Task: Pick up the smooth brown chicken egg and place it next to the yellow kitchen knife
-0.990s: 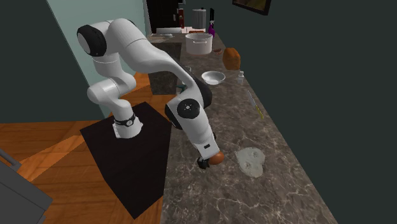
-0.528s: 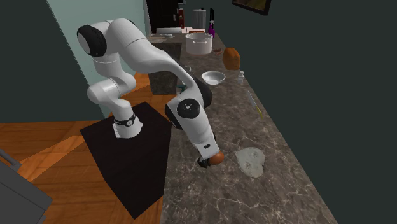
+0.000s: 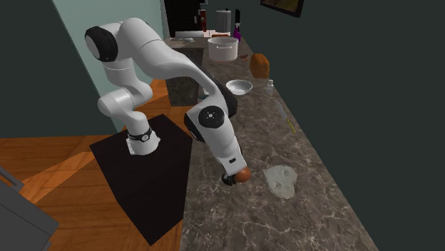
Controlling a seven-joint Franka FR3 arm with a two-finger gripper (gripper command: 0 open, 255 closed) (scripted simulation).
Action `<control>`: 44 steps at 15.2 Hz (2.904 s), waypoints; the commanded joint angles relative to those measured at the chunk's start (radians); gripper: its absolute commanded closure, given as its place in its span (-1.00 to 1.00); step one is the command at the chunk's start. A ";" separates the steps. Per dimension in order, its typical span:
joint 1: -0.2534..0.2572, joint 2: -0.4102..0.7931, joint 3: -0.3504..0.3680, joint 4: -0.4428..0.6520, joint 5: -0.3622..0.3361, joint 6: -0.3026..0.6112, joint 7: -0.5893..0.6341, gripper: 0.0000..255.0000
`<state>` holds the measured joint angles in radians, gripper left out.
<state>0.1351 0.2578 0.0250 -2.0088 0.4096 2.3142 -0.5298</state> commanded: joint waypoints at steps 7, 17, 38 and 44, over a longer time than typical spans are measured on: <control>-0.001 -0.058 -0.008 0.036 -0.027 -0.090 0.038 1.00; -0.002 -0.111 -0.014 0.102 -0.054 -0.204 0.081 1.00; 0.201 0.020 0.107 0.328 -0.143 -0.196 0.452 1.00; 0.294 0.138 0.133 0.491 -0.198 -0.210 0.592 1.00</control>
<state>0.4126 0.3718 0.1547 -1.5561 0.2225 2.1128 0.0358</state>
